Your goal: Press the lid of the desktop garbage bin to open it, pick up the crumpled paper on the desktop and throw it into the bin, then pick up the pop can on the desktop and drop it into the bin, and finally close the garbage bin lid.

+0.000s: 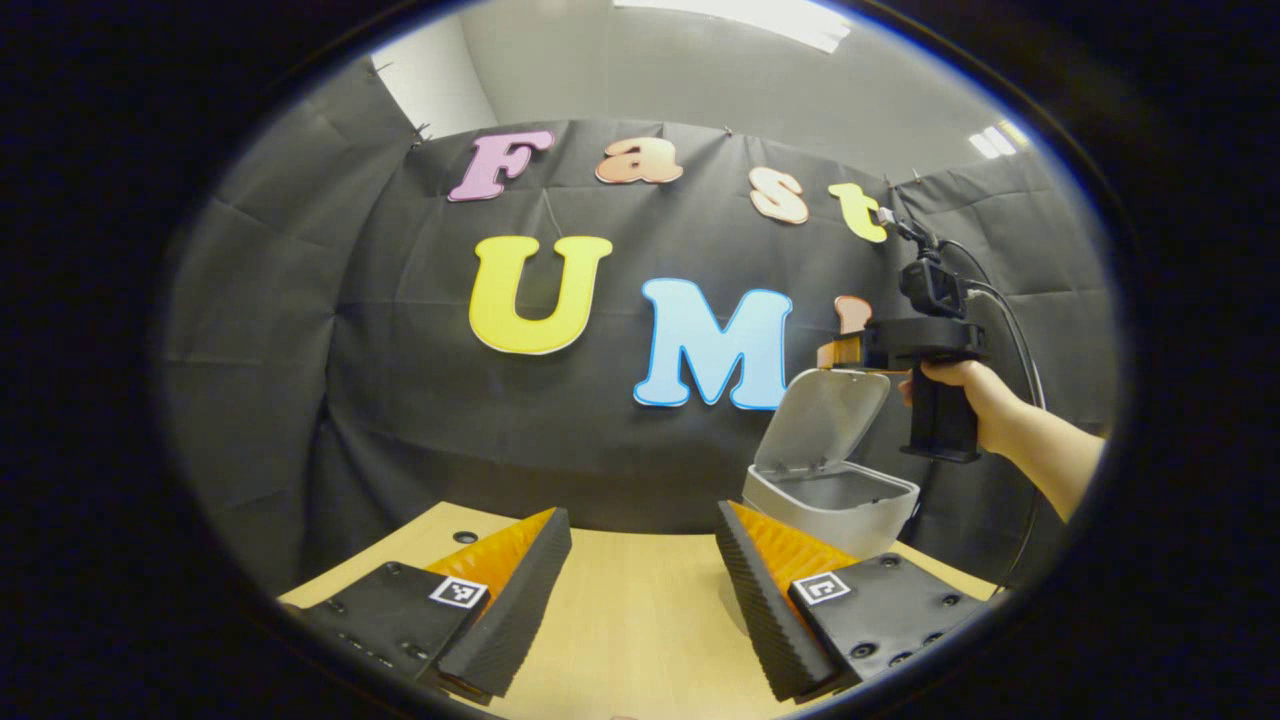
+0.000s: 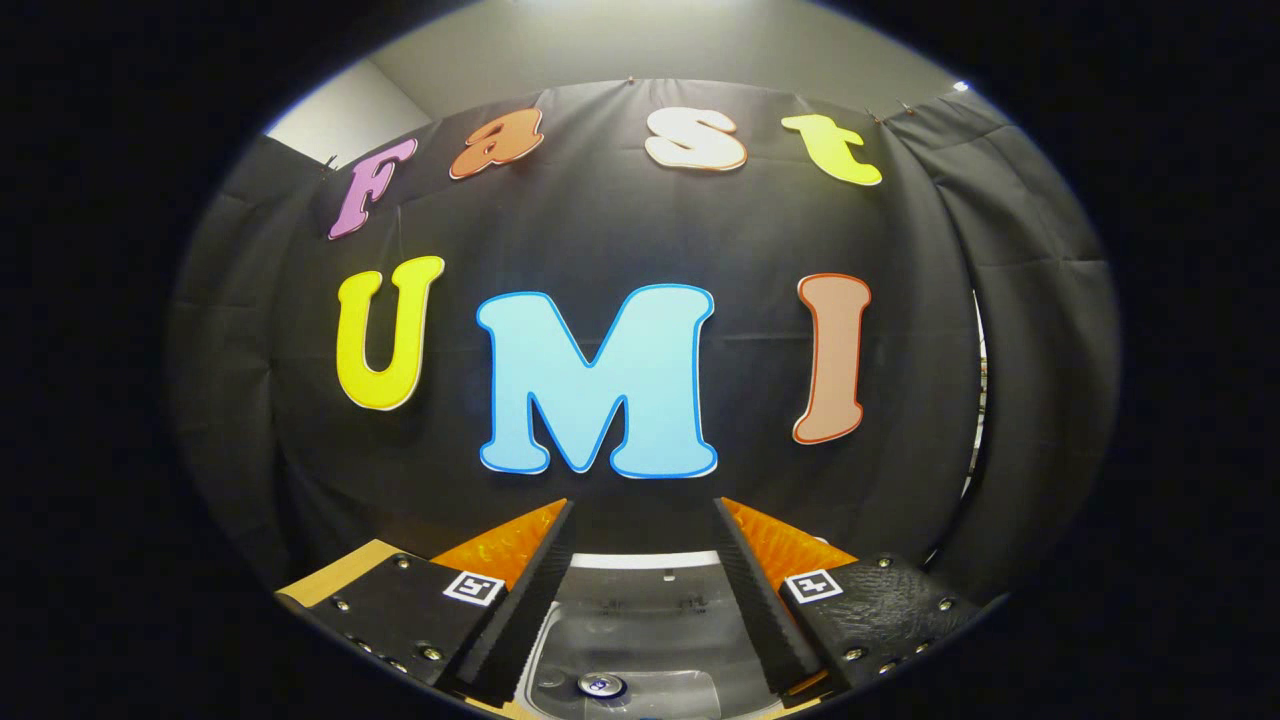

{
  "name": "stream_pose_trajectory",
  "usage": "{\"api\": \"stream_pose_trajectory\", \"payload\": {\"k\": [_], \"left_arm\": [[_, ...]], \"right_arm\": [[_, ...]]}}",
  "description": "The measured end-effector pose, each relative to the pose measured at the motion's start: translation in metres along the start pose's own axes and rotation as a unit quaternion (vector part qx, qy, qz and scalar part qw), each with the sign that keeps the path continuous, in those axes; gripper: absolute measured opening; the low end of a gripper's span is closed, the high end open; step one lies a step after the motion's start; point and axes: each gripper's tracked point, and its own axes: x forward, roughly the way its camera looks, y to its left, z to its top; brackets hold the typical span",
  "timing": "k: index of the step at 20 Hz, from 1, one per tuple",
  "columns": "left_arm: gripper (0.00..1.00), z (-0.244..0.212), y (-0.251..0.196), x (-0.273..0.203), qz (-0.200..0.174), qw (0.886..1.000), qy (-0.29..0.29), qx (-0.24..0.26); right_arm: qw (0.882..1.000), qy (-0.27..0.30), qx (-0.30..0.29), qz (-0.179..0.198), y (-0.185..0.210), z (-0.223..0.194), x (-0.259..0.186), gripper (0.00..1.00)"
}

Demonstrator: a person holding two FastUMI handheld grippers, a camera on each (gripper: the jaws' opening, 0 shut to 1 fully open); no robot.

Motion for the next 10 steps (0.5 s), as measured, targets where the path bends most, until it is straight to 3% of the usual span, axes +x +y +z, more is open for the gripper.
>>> {"api": "stream_pose_trajectory", "payload": {"k": [10], "left_arm": [[0.95,0.000,-0.012,-0.009,-0.008,1.000,0.000,0.012]], "right_arm": [[0.998,0.057,0.000,0.009,0.000,-0.062,-0.032,0.87]]}}
